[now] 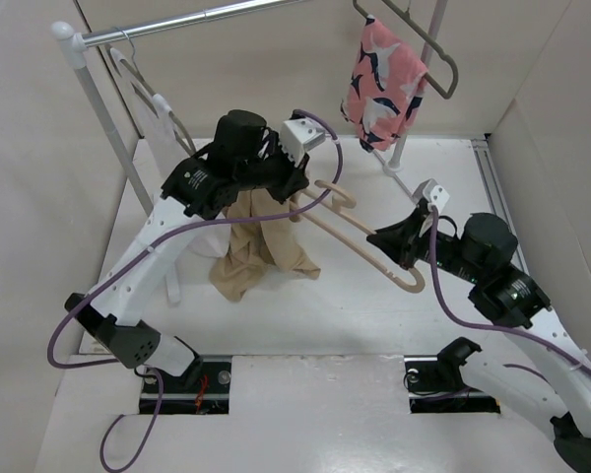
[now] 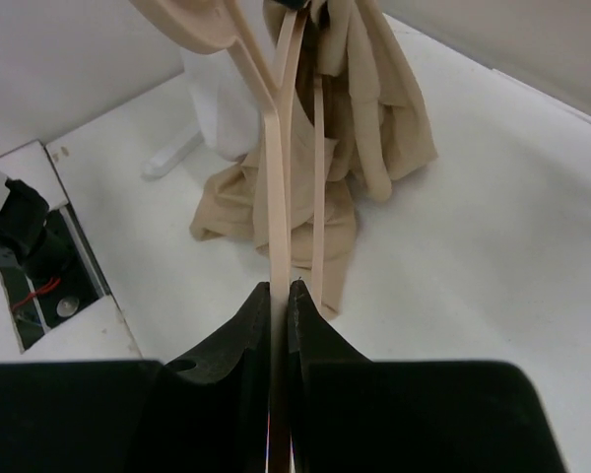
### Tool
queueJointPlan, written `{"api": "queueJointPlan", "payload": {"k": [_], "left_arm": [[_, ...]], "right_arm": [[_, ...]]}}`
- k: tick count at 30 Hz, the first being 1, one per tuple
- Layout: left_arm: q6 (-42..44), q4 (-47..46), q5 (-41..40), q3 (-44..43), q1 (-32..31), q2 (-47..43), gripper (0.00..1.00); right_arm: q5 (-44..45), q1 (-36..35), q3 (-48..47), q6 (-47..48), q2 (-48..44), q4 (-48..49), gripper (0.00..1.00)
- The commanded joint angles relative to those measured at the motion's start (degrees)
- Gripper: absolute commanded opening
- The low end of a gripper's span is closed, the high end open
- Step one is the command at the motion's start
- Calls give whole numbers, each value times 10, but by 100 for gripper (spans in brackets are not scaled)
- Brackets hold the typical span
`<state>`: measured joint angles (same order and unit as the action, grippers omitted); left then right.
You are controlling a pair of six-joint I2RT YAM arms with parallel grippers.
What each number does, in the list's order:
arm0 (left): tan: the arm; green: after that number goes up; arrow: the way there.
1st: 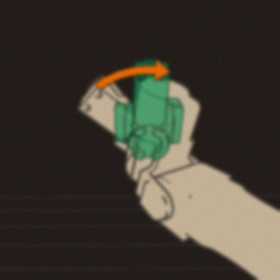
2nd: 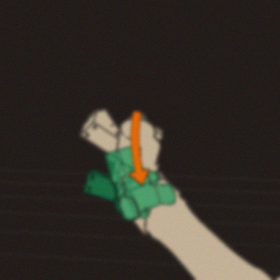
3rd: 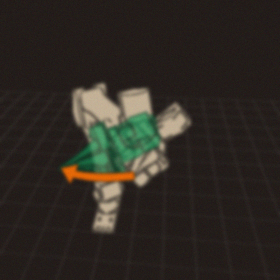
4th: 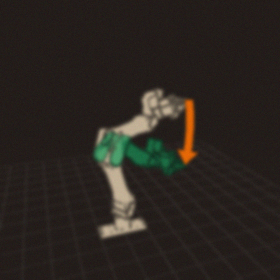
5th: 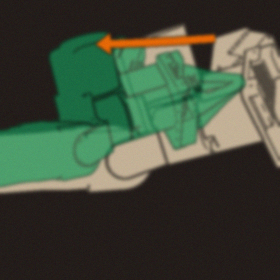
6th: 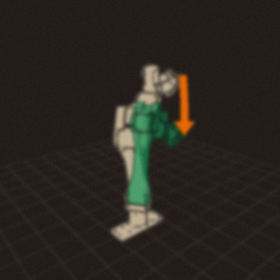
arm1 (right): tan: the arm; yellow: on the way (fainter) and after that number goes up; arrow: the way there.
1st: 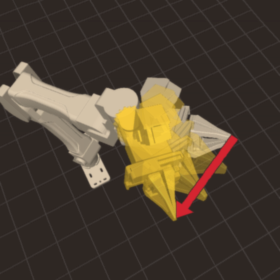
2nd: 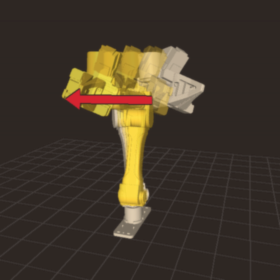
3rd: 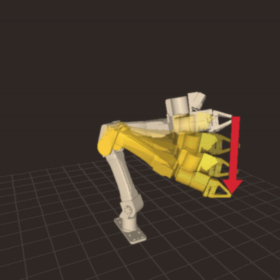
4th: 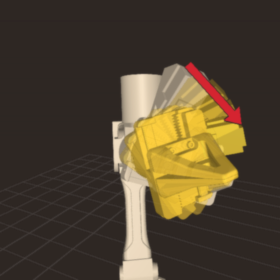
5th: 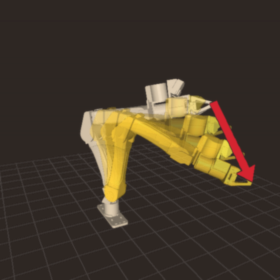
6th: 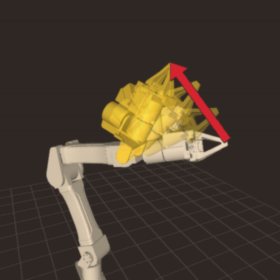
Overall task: Place the t-shirt on the hanger
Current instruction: Place tshirt on hanger
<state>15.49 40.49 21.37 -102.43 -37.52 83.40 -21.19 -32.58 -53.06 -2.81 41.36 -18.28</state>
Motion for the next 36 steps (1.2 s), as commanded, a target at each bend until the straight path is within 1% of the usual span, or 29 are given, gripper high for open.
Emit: {"api": "queueJointPlan", "payload": {"k": [1, 2, 3, 5, 6, 8, 10, 12, 14, 16, 18, 19, 20, 22, 24, 25, 26, 30, 32, 34, 36], "left_arm": [[-27, -64, -66, -22, -5, -30, 0], [-32, -82, -138, 2, -5, -30, 0], [-32, -89, -166, 14, -5, -30, 0], [-41, -95, -199, 43, 13, -30, 0], [-50, -96, -205, 49, 21, -30, 0], [-50, -90, -205, 56, 27, -24, 0], [-50, -80, -192, 61, 27, -18, 0], [-50, -73, -176, 68, 27, -13, 0], [-56, -67, -162, 73, 27, 0, 0], [-64, -67, -157, 97, 27, 5, 0], [-73, -67, -150, 108, 27, 5, 0], [-84, -67, -149, 115, 27, 11, 0], [-84, -67, -141, 115, 27, 19, 0], [-99, -73, -135, 115, 27, 26, 0], [-113, -73, -135, 97, 27, 48, 0], [-113, -67, -141, 88, 27, 55, 0], [-119, -67, -146, 68, 27, 62, 0], [-119, -55, -176, 47, 27, 82, 0], [-112, -60, -176, 47, 27, 82, 0], [-107, -60, -157, 52, 27, 77, 0], [-107, -53, -144, 52, 27, 77, 0]], "right_arm": [[62, 9, -42, -13, -13, -48, 0], [76, 9, -48, -13, -18, -60, 0], [121, 9, -53, -13, -23, -72, 0], [188, 9, -78, -28, -33, -130, 0], [251, 9, -89, -28, -41, -152, 0], [297, 9, -113, -34, -46, -201, 0], [335, 9, -125, -40, -46, -225, 0], [335, 9, -137, -40, -27, -240, 0], [313, 9, -137, -34, -16, -240, 0], [297, 9, -130, -21, -9, -228, 0], [238, 9, -109, 0, -9, -194, 0], [208, 9, -100, 27, -9, -183, 0], [132, 9, -90, 44, -9, -170, 0], [49, 9, -53, 68, -9, -128, 0], [-32, 9, -24, 69, -16, -96, 0], [-45, 9, -13, 69, -24, -78, 0], [-45, 9, 0, 63, -24, -77, 0], [-39, 9, 6, 58, -50, -86, 0], [-47, 9, 20, 58, -57, -86, 0], [-47, 9, 27, 40, -57, -75, 0], [-47, 9, 47, 9, -57, -34, 0]]}}
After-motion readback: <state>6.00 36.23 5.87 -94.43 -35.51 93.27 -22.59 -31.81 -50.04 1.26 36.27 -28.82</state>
